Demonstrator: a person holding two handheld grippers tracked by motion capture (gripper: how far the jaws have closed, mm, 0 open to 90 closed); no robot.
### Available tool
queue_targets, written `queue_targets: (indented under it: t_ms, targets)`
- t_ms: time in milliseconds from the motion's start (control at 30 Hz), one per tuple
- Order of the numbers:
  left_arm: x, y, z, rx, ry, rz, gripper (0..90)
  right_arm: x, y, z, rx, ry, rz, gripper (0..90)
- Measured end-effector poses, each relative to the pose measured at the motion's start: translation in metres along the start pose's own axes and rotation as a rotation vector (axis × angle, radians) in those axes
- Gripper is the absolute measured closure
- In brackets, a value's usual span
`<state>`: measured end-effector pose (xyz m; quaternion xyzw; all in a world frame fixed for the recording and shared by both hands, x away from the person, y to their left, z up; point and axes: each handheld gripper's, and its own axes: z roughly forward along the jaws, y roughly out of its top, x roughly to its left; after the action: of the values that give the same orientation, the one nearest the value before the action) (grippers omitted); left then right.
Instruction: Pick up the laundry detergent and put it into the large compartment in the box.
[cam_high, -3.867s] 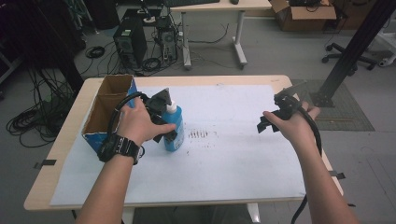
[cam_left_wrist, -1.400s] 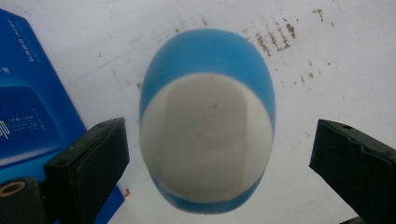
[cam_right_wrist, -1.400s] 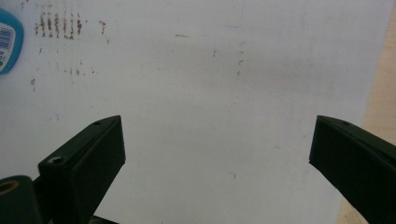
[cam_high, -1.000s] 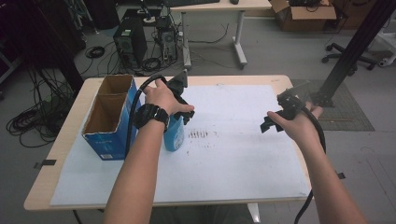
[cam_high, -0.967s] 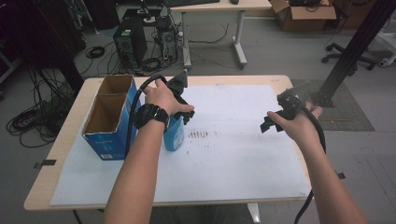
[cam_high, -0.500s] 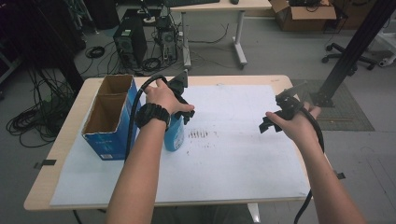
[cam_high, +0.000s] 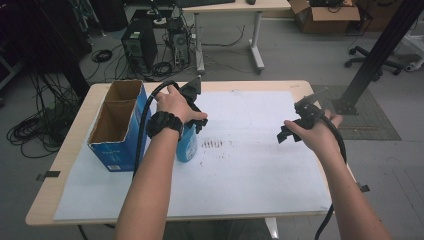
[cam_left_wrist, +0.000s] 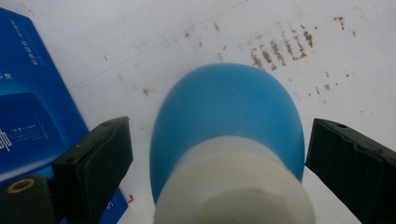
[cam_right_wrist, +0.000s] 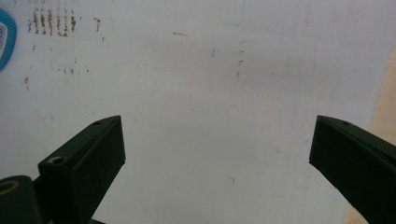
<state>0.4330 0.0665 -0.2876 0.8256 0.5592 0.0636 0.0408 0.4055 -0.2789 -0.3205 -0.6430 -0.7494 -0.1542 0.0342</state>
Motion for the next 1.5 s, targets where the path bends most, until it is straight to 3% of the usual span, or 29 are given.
queue_targets:
  t_ms: [667,1200,1500]
  targets:
    - [0.0011,0.0011,0.0034,0.008,-0.007,0.012,18.1,-0.0002,-0.0005,0.0042,0.005,0.003,-0.004,3.5]
    - [0.0022,0.0037,0.0038,0.039,-0.009,0.003,34.9,-0.0027,-0.0019,0.0063,0.004,0.009,0.002,3.5]
    - [0.004,0.005,0.0031,0.05,-0.025,-0.001,36.5,-0.0022,-0.002,0.0067,0.008,0.01,-0.001,3.5]
